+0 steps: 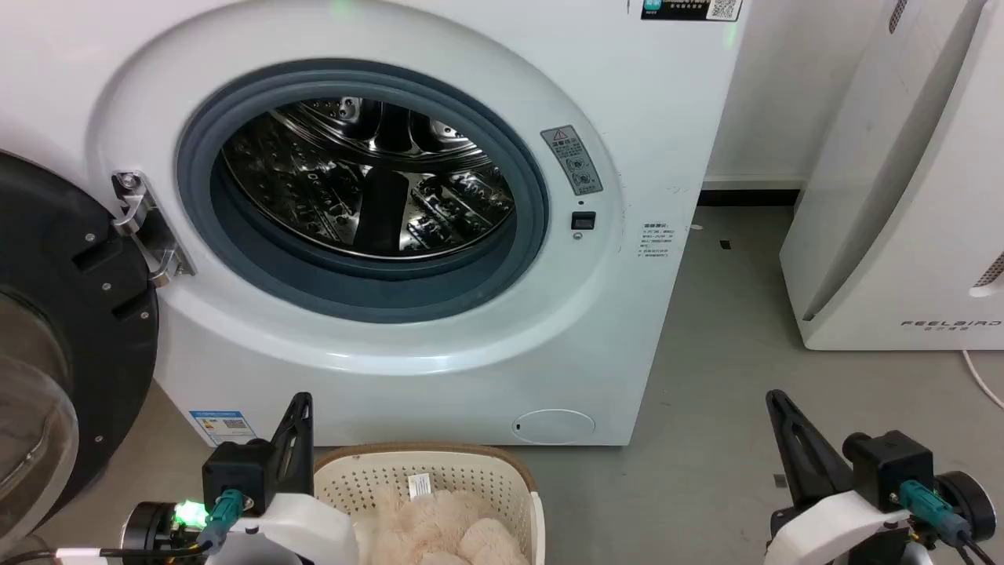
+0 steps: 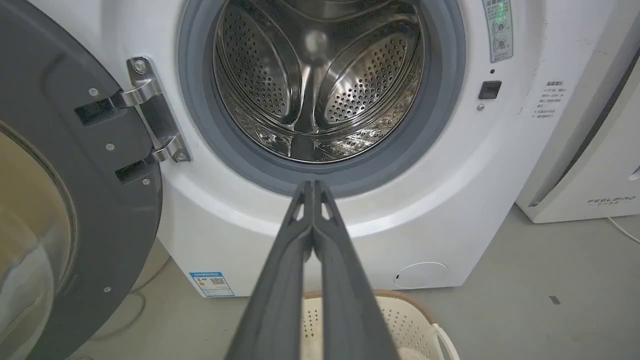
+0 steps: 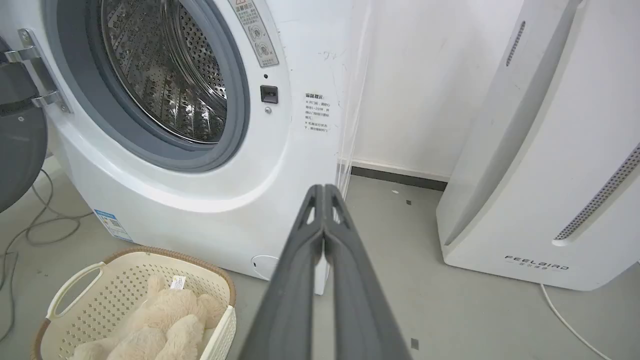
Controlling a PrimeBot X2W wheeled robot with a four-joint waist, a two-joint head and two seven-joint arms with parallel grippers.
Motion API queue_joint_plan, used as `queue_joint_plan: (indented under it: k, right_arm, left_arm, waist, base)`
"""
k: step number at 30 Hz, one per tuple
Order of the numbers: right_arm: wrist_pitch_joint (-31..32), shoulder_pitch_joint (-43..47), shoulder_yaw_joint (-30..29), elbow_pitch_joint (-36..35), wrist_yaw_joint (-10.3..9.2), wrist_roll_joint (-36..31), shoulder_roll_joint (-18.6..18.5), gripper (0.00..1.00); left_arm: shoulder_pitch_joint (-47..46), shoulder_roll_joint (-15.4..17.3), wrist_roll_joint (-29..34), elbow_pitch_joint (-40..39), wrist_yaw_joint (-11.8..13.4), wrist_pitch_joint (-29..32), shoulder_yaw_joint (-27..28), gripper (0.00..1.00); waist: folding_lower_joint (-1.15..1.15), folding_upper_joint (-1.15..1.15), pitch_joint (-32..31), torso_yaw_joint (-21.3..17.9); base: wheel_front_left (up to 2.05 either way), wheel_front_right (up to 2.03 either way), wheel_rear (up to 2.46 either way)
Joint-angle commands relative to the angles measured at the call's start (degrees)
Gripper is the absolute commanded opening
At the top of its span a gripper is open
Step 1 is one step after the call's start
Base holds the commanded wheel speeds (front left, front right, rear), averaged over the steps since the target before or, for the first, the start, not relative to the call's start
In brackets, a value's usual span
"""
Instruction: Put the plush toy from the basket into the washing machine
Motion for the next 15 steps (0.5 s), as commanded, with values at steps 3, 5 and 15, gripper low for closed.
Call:
queue_joint_plan:
  k: [3, 5, 15]
  right_arm:
    - [0.1, -0.8, -0.2, -0.3, -0.04, -0.4, 0.0, 0.0]
    - [0.1, -0.8, -0.2, -0.3, -0.04, -0.4, 0.0, 0.0]
    - [0.1, -0.8, -0.2, -0.3, -0.04, -0.4, 0.0, 0.0]
  left_arm:
    - [-0.9, 0.0, 0.1, -0.3, 0.2, 0.0, 0.2, 0.0]
    - [-0.9, 0.0, 0.1, -0.3, 0.2, 0.0, 0.2, 0.0]
    - [-0.9, 0.0, 0.1, -0.3, 0.2, 0.0, 0.2, 0.0]
  waist:
    - [0.0, 0.0, 0.0, 0.0]
    - [0.0, 0.0, 0.0, 0.0]
    - [0.0, 0.0, 0.0, 0.0]
  base:
    - [0.0, 0.0, 0.0]
    - [0.0, 0.0, 0.0]
    - [0.0, 0.0, 0.0]
